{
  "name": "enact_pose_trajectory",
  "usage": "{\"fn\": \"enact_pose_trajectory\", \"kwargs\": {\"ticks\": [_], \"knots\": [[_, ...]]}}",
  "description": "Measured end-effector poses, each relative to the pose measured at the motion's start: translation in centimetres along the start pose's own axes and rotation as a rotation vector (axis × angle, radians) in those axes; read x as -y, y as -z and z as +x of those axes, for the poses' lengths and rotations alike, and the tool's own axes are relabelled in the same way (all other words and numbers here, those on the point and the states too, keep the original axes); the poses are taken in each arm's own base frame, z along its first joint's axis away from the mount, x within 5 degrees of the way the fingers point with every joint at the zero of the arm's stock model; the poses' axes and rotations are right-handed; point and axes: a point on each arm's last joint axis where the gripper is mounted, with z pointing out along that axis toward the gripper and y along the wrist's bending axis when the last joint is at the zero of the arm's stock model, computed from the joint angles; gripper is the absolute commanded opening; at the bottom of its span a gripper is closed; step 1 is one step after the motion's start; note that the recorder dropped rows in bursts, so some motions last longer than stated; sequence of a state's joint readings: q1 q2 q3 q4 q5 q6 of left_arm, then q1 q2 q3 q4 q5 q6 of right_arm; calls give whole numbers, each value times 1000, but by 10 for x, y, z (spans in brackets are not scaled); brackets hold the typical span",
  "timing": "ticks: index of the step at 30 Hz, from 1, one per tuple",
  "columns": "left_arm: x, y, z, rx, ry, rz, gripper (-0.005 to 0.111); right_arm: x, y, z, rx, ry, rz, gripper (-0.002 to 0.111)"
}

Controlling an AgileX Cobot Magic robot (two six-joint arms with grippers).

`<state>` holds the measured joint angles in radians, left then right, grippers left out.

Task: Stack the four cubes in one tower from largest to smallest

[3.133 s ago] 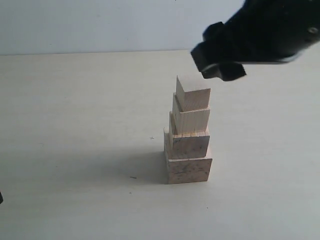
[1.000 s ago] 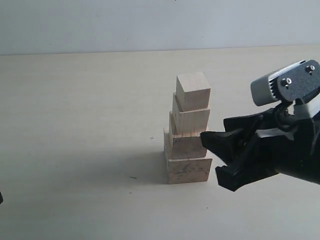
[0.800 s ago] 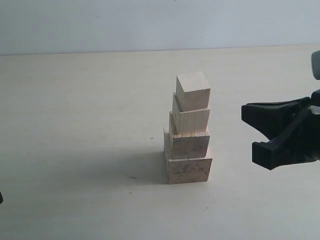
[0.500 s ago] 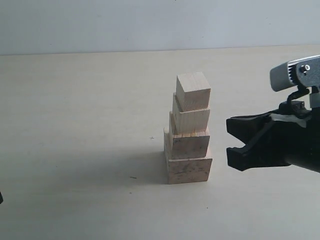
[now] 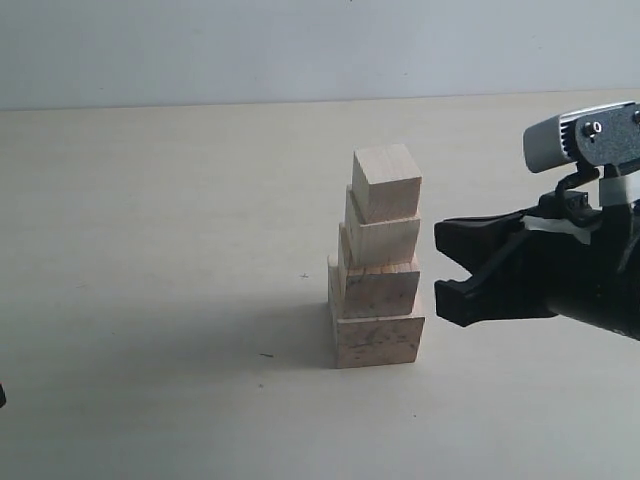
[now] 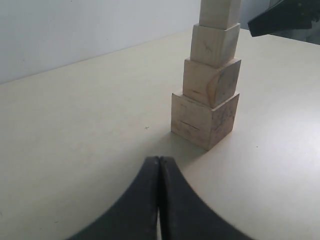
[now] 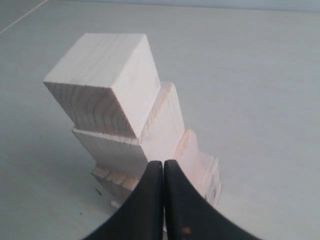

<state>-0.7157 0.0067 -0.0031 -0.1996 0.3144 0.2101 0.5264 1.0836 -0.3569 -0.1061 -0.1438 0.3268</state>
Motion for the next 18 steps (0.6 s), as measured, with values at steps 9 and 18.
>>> {"fn": "enact_pose_trajectory", "kwargs": {"ticks": [9,18], "knots": [[0,0,0,0,0,0,0,1,-11,6,-33,5,2,0],[0,0,0,0,0,0,0,0,-12,4,-16,11,-14,0]]}}
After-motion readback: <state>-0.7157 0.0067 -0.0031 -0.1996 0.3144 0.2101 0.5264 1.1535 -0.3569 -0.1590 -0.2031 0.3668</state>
